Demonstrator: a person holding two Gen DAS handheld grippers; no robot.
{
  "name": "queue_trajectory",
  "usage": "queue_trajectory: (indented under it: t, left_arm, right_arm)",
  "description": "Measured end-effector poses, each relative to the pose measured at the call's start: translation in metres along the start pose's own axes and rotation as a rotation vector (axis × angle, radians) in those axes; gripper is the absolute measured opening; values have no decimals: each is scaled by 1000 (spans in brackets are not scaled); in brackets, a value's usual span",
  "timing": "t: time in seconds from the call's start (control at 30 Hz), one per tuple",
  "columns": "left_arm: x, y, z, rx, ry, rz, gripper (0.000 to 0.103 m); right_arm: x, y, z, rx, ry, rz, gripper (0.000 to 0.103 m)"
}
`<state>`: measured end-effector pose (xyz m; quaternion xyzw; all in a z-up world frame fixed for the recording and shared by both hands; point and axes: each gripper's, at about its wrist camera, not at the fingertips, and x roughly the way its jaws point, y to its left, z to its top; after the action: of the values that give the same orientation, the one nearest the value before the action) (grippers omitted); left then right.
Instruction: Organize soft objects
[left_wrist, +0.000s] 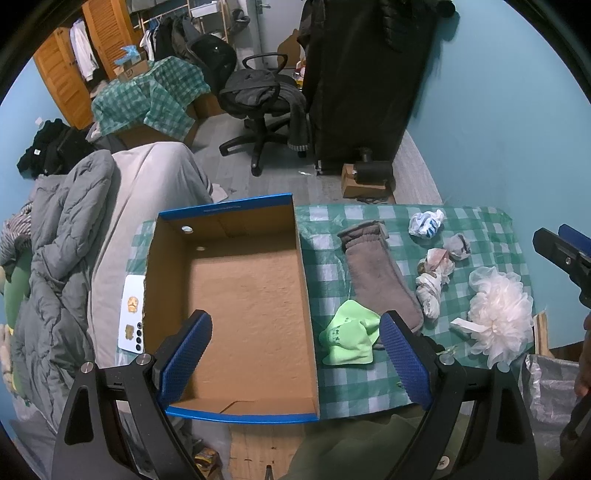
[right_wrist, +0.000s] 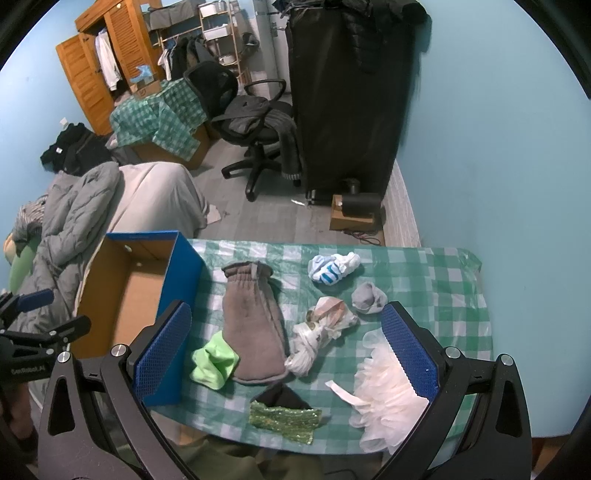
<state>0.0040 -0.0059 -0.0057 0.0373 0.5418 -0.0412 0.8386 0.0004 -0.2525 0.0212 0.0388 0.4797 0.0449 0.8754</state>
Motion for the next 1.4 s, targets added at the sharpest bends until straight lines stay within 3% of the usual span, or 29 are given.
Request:
queue_trajectory:
  t: [1.4]
  left_arm:
    - [2, -6, 2, 2, 3, -6, 93]
  right_arm:
    - [1, -3, 1, 4, 7, 1, 102]
